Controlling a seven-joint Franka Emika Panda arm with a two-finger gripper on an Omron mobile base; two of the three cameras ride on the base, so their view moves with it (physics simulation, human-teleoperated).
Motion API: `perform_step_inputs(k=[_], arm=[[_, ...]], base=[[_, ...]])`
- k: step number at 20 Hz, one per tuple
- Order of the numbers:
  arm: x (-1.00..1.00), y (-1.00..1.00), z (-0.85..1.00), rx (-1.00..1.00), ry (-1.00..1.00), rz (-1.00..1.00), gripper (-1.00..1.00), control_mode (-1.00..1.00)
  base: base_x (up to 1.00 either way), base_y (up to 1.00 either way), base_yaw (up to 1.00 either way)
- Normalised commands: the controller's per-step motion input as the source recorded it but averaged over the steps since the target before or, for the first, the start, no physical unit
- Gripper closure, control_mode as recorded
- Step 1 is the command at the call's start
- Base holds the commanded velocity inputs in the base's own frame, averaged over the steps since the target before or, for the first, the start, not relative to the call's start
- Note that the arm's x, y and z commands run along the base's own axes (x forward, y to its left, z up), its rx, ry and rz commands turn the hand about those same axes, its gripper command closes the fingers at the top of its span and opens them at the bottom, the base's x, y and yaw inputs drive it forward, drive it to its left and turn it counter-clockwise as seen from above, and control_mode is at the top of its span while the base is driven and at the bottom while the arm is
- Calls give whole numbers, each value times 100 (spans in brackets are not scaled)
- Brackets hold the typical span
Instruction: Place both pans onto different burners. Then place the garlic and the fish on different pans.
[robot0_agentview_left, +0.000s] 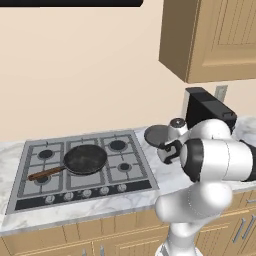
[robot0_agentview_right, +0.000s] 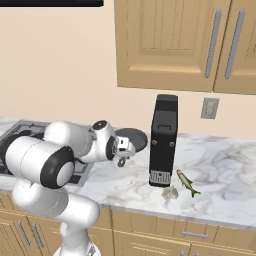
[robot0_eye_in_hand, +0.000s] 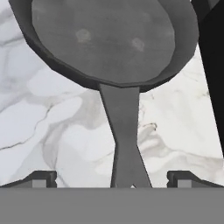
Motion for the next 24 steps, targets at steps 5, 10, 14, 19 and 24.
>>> perform_step_inputs(k=[5,10,14,19,24], arm=[[22,-7,-15,0,-1,1,-100,-100],[39,-6,-12,1,0,1,-100,-100],[40,-3,-11,2,0,0,-100,-100],[16,-11,-15,0,0,1,-100,-100],[5,-13,-18,0,0,0,-100,-100]], base=[[0,0,0],[0,0,0],[0,0,0],[0,0,0],[0,0,0]])
